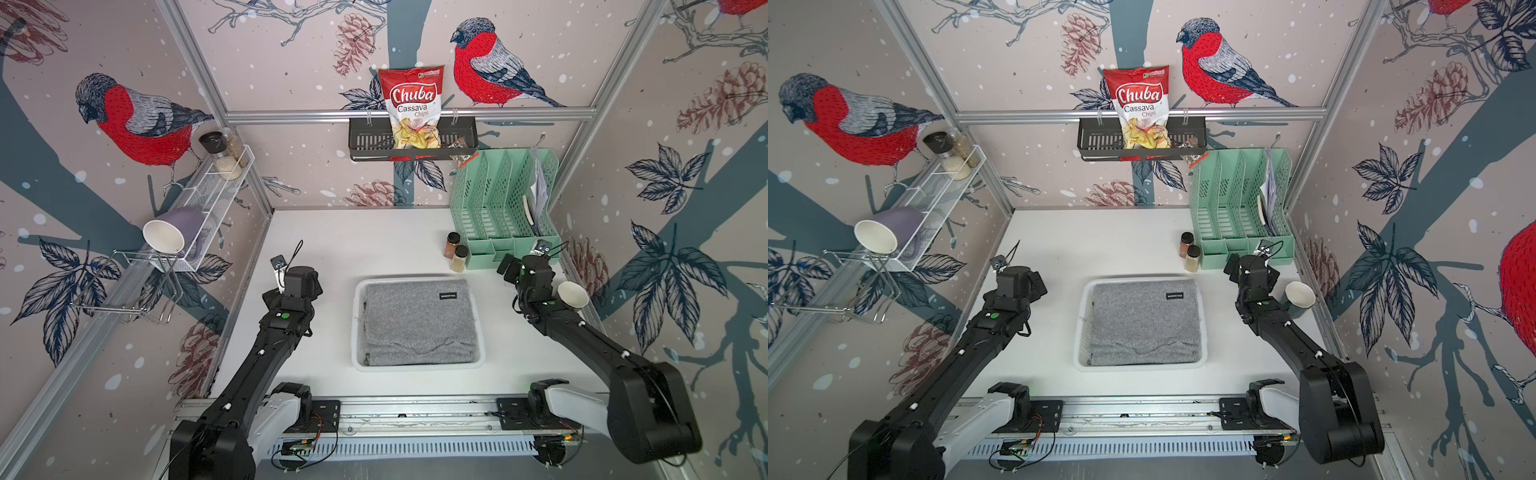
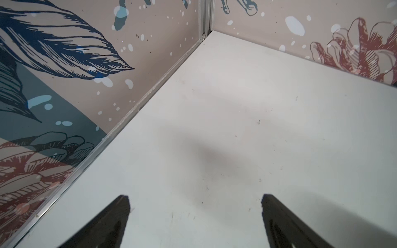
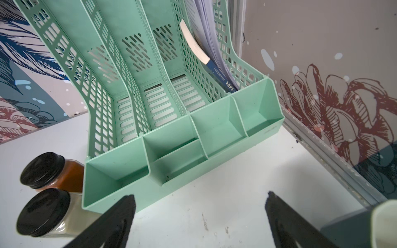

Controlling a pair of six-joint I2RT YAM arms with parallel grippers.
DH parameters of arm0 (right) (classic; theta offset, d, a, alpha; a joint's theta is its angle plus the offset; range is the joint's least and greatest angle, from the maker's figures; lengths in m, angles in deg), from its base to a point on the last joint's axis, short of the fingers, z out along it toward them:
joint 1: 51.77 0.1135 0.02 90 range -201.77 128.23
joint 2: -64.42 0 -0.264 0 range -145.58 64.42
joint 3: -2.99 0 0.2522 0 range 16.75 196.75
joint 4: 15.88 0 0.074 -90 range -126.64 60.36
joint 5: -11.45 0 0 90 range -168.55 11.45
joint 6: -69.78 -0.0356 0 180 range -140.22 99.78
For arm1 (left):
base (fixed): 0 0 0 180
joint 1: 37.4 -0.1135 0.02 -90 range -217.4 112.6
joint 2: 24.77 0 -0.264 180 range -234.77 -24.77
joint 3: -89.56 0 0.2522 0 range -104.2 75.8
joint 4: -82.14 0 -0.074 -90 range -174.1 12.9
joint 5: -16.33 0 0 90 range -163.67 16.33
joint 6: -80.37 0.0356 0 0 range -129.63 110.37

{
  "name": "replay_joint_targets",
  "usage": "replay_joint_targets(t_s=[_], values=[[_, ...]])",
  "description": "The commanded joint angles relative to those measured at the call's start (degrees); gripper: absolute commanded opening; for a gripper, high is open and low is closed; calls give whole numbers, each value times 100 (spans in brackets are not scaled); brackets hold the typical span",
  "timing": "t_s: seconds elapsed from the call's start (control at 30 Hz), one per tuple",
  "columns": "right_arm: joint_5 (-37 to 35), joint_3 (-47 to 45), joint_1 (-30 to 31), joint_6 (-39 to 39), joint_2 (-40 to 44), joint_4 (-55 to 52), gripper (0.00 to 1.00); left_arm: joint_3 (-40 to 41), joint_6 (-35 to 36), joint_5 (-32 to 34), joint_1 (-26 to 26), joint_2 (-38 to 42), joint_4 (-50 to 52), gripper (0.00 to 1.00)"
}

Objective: Put the folded scarf in the basket
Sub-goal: Reset both arms

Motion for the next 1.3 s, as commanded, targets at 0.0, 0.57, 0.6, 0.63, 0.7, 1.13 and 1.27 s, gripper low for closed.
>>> replay_joint_targets(t_s=[0.0,0.57,0.6,0.63,0.7,1.13,1.27], values=[[-195,-44,10,489,-355,793,100,319,785,-96,-138,-266,-1517,99],[32,-1902,28,904,-504,4102,100,2120,935,-1015,-618,-1194,-5956,99],[60,-1956,11,888,-446,4147,100,2131,923,-1046,-616,-1320,-6180,99],[129,-1964,-28,876,-427,4153,100,2149,958,-1056,-617,-1456,-6426,99],[339,-1894,-86,893,-487,4067,100,2059,1123,-1096,-615,-1671,-6625,99],[26,-1722,-338,1242,-58,3981,100,2189,1542,-1433,-621,-2903,-8189,98],[136,-2049,-442,1192,-380,4481,100,2002,1550,-1431,-610,-2986,-7953,98]])
